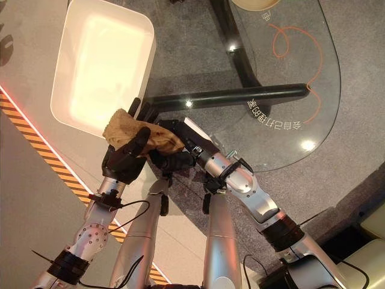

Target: Wipe the table with a cloth and put it in the basket.

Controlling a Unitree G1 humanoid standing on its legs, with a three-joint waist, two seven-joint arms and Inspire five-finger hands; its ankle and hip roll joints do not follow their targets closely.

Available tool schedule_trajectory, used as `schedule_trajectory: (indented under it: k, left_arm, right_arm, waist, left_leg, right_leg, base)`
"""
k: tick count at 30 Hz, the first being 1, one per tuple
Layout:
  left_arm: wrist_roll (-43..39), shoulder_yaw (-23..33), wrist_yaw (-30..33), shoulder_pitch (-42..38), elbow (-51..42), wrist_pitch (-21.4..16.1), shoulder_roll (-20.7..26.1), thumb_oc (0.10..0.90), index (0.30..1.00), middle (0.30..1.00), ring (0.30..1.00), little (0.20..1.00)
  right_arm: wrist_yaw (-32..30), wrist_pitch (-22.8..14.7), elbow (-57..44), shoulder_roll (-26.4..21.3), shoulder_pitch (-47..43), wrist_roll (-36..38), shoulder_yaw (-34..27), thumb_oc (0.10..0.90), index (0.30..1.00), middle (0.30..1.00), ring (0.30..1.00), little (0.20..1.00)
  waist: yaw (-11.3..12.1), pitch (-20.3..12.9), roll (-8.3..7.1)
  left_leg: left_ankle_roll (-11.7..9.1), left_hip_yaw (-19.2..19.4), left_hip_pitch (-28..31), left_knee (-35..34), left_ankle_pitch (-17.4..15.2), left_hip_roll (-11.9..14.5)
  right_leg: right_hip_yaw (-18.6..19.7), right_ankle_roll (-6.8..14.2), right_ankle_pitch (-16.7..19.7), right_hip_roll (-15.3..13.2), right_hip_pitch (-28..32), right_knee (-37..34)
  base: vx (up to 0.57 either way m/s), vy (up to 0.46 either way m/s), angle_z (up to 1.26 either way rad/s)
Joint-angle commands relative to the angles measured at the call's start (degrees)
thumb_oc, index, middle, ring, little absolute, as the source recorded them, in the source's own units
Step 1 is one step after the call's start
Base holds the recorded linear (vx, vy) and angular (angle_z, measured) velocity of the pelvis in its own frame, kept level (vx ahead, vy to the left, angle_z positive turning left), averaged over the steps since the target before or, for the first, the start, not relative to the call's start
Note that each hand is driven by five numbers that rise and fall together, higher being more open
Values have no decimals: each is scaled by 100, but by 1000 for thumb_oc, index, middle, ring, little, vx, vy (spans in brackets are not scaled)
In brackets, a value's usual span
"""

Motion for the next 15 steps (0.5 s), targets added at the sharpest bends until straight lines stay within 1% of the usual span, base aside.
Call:
schedule_trajectory:
  k: [1, 6, 10, 11, 12, 13, 14, 15]
  left_arm:
    - [172, -504, -601, -228, -763, 87, -123, 100, 300, 300, 300, 200]
    - [142, -538, -682, -194, -703, 3, -166, 100, 300, 300, 300, 200]
    - [95, -506, -791, -180, -634, -154, -218, 100, 300, 300, 300, 200]
    - [70, -491, -803, -177, -629, -165, -216, 100, 300, 300, 300, 200]
    - [64, -477, -810, -170, -630, -181, -222, 100, 300, 300, 300, 200]
    - [66, -475, -813, -169, -629, -189, -226, 100, 300, 300, 300, 200]
    - [59, -463, -827, -164, -632, -197, -232, 100, 300, 300, 300, 200]
    - [60, -455, -837, -154, -637, -205, -240, 100, 300, 300, 300, 200]
  right_arm:
    - [79, -876, -914, 438, -501, 129, 244, 100, 300, 300, 300, 200]
    - [-180, -921, -909, 509, -479, 208, 142, 100, 300, 300, 300, 200]
    - [-401, -845, -821, 572, -413, 178, 34, 100, 300, 300, 300, 200]
    - [-427, -840, -815, 574, -394, 156, 19, 364, 526, 526, 526, 464]
    - [-484, -843, -810, 573, -361, 154, -2, 753, 860, 860, 860, 853]
    - [-491, -840, -809, 575, -356, 156, -7, 753, 860, 860, 860, 853]
    - [-527, -826, -804, 575, -335, 153, -30, 800, 900, 900, 900, 900]
    - [-567, -814, -805, 572, -317, 129, -51, 800, 900, 900, 900, 900]
  waist:
    - [94, -146, 10]
    - [81, -146, 6]
    - [70, -146, 4]
    - [68, -146, 4]
    - [67, -146, 2]
    - [67, -146, 0]
    - [65, -146, -6]
    - [62, -146, -8]
  left_leg:
    - [375, 344, 233, 68, -412, -284]
    - [388, 365, 246, 48, -420, -274]
    - [390, 394, 281, 2, -416, -265]
    - [390, 398, 287, -6, -413, -264]
    - [392, 402, 283, -3, -411, -263]
    - [392, 403, 282, -2, -411, -263]
    - [393, 405, 282, -4, -409, -263]
    - [392, 407, 284, -16, -404, -262]
  right_leg:
    - [-7, -3, 900, 382, 51, -888]
    - [3, 6, 914, 387, 51, -900]
    - [-14, 1, 917, 385, 75, -920]
    - [-18, 3, 917, 387, 78, -919]
    - [-25, 7, 918, 385, 77, -916]
    - [-26, 6, 918, 384, 77, -916]
    - [-28, 5, 921, 383, 83, -926]
    - [-29, 4, 924, 384, 84, -933]
  base:
    - [0, 0, 0]
    - [0, 0, 0]
    - [0, 0, 0]
    - [0, 0, 0]
    - [0, 0, 0]
    - [0, 0, 0]
    - [0, 0, 0]
    - [0, 0, 0]
